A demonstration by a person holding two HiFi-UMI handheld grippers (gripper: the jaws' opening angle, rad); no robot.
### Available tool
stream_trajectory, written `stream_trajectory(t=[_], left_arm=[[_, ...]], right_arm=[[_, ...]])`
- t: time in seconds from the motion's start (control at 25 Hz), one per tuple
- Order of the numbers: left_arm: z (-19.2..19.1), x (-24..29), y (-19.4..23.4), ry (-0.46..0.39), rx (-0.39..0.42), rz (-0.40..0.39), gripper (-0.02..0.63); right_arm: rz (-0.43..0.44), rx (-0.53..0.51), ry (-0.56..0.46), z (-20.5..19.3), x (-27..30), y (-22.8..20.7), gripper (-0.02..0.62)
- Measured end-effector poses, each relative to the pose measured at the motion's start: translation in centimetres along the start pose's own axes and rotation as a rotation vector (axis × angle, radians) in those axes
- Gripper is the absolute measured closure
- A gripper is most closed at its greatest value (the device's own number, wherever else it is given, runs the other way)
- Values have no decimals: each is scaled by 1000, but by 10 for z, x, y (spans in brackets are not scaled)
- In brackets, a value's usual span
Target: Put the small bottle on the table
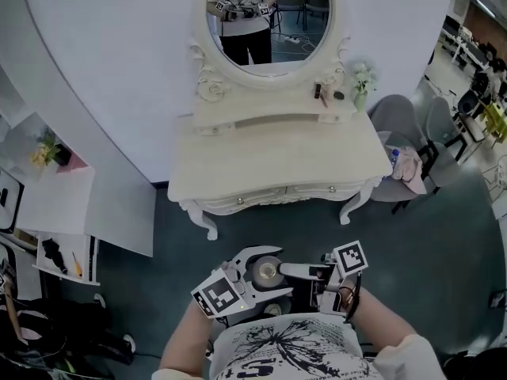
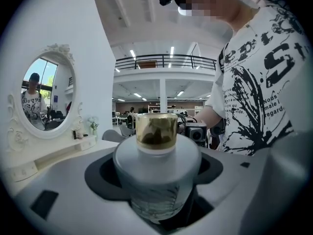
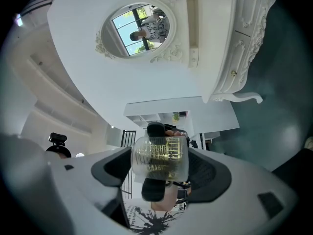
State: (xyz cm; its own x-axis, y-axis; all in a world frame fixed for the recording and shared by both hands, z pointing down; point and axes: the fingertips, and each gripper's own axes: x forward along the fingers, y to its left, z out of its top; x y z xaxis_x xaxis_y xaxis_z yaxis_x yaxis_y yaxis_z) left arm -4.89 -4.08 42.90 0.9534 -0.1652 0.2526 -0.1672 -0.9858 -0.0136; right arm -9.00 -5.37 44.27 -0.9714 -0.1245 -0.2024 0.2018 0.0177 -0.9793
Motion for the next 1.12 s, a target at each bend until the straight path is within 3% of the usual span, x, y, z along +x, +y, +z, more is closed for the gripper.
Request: stream_trajectory(t=[0.6, 0.84, 1.12], left_arm=[[11, 100, 199, 14, -44, 136, 253], [15, 139, 271, 25, -55, 148, 253], [4, 152, 327, 29, -79, 120, 253]], right_arm=[[-1, 34, 143, 213, -39, -2, 241], [6, 52, 149, 292, -54, -2, 241], [10, 79, 109, 350, -50, -15, 241]])
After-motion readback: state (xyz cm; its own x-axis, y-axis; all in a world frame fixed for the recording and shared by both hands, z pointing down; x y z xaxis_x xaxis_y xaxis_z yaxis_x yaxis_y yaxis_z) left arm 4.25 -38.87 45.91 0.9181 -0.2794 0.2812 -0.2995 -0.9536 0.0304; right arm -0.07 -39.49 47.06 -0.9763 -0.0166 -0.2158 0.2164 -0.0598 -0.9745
